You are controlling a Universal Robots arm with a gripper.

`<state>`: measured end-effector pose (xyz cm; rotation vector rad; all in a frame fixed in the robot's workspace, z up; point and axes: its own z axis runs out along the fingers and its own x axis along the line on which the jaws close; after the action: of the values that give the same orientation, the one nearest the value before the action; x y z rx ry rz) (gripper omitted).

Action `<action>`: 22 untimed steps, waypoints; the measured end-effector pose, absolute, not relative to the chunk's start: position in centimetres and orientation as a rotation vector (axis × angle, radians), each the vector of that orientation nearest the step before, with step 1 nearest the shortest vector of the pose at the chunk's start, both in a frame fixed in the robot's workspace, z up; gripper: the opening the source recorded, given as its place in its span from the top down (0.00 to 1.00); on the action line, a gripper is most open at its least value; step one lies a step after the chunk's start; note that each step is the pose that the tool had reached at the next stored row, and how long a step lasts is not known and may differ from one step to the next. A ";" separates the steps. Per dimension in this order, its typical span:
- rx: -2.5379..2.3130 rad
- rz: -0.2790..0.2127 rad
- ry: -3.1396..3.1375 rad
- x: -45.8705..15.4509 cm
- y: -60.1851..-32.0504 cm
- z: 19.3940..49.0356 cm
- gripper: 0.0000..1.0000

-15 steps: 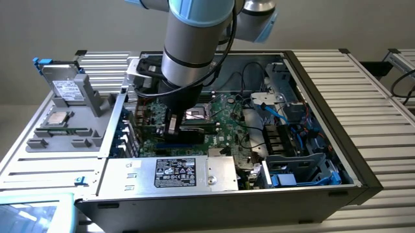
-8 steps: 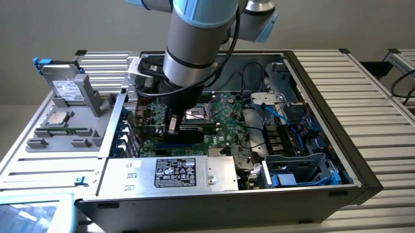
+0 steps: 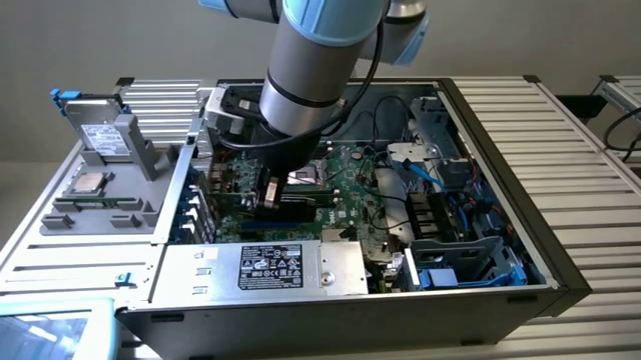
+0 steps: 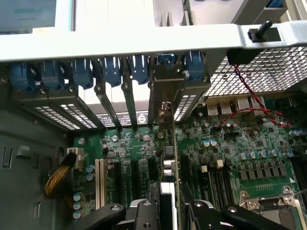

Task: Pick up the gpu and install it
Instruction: 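Pick up the gpu and move the gpu toward the slot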

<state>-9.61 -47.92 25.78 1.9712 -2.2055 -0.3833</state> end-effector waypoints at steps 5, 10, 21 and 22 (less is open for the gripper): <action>1.970 -0.385 -2.204 -9.5 -47.9 25.8 0.72; 1.955 -0.407 -2.189 -8.8 -47.9 25.8 0.72; 1.911 -0.378 -2.159 -8.6 -47.4 25.8 0.72; 1.911 -0.378 -2.159 -8.6 -47.4 25.8 0.72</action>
<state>-8.59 -47.36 25.79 1.9110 -2.1592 -0.3783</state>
